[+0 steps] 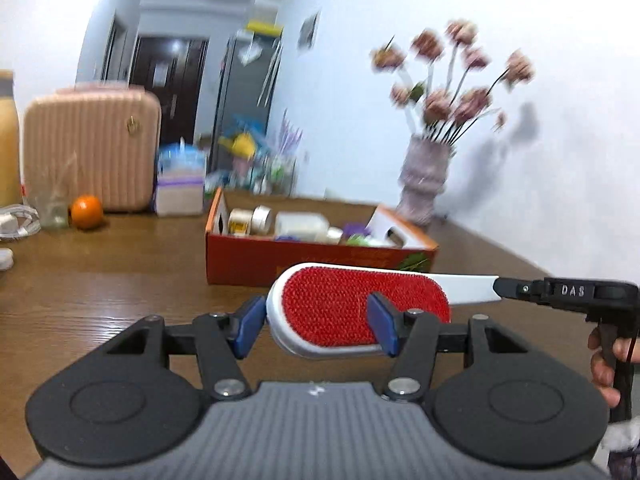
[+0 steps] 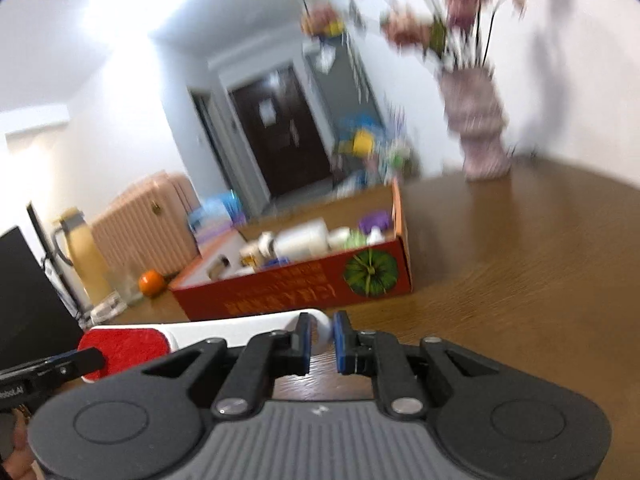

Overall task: Organize rigid objects
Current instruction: 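Lift the lint brush and lower it into the box, opening the left gripper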

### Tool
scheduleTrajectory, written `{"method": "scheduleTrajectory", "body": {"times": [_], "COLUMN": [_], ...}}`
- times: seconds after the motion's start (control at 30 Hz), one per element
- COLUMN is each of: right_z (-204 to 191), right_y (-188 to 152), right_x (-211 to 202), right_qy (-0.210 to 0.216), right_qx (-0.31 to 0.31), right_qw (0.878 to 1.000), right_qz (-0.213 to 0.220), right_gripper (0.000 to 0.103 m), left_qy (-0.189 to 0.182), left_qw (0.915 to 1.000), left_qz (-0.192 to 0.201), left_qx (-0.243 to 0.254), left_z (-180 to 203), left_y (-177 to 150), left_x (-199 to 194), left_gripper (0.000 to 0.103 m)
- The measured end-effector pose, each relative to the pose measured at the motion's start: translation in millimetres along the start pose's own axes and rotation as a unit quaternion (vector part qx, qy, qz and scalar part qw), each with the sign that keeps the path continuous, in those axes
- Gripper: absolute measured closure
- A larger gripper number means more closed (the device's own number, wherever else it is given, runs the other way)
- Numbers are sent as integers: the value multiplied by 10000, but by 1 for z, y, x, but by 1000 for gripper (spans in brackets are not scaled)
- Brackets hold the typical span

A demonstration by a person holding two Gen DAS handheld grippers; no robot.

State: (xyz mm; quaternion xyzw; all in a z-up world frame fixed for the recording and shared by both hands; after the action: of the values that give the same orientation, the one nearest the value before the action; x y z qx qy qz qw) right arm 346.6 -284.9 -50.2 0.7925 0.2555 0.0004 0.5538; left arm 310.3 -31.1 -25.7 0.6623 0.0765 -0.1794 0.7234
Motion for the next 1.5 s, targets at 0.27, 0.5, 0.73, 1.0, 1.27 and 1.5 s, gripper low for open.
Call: {"method": "scheduleTrajectory", "body": {"times": [0.27, 0.5, 0.73, 1.0, 1.27, 1.5], "right_z": [-59, -89, -108, -111, -101, -62], "right_y": [-10, -9, -4, 21, 102, 158], "right_x": [-102, -139, -149, -115, -54, 39], "right_qy": [-258, -162, -56, -75, -135, -205], "right_qx": [-688, -933, -957, -1073, -1215, -916], "right_qw": [9914, 9863, 9827, 9804, 9748, 9885], "right_qz": [1085, 1347, 1582, 1648, 1864, 1189], "right_gripper": [91, 91, 91, 91, 91, 91], "left_qy": [10, -35, -35, 28, -191, -239], "left_qw": [9939, 9893, 9867, 9839, 9800, 9899], "left_qz": [1065, 1444, 1618, 1783, 1964, 1384], "left_qx": [297, 202, 138, 115, 238, 212], "left_z": [16, 11, 2, -11, -18, -26], "left_y": [-11, -9, -3, 22, 106, 154], "left_x": [-98, -144, -161, -136, -61, 42], "left_gripper": [47, 47, 47, 47, 47, 47]}}
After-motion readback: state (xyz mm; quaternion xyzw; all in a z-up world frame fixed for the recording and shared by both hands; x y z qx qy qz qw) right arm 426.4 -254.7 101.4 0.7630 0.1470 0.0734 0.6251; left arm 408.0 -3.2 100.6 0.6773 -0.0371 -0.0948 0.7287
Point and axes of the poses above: each gripper's, at about its wrist camera, not at the fingertips, and x roughly the way its jaws point, z to its right, y to its top, the point moved 9 cm from there along x, roughly the way its jaws point, and after that the axes turned 7 degrees about y, right-handed, at the moved point
